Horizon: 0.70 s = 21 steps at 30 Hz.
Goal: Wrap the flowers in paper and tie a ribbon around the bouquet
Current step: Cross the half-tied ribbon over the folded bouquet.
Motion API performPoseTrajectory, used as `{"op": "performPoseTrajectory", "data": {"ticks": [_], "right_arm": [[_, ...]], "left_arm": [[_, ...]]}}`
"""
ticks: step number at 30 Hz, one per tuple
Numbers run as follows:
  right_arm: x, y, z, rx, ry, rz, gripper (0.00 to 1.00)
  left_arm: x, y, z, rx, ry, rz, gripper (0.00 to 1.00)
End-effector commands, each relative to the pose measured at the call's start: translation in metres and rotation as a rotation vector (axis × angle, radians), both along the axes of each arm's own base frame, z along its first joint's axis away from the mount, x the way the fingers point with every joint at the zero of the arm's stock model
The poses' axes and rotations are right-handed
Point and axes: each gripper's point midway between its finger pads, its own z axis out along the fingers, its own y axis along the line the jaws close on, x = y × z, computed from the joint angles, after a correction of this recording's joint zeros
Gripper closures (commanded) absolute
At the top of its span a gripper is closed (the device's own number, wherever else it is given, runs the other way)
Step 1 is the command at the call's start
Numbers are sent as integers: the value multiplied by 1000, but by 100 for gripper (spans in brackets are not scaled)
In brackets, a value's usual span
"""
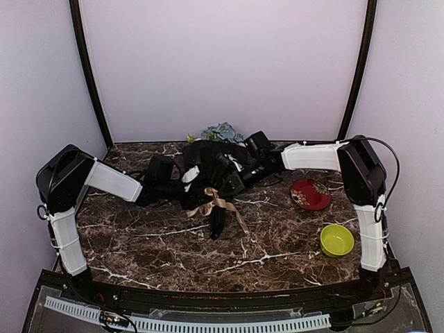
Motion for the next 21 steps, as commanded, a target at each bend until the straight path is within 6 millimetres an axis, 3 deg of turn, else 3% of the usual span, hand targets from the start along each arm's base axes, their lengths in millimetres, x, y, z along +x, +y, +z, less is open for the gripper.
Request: {"op": "performPoseTrajectory", "data": {"ticks": [1, 3, 6, 10, 17, 21], "right_arm": [[-4, 5, 36, 60, -64, 38, 100], [-5, 5, 37, 63, -66, 43, 100], [-6, 5, 40, 71, -69, 51, 100], [-9, 3, 38, 57, -71, 67, 100], [-21, -5, 31, 16, -51, 123, 99], [-8, -9, 44, 68, -53, 80, 82]], "left_arm": [[-2, -9, 11, -35, -5, -44, 60], [-3, -8, 10, -36, -1, -40, 71], [-4, -7, 7, -34, 5, -36, 78], [1, -4, 5, -21, -2, -5, 100], [4, -1, 4, -6, -23, 20, 100], [0, -3, 4, -10, -29, 12, 100]]}}
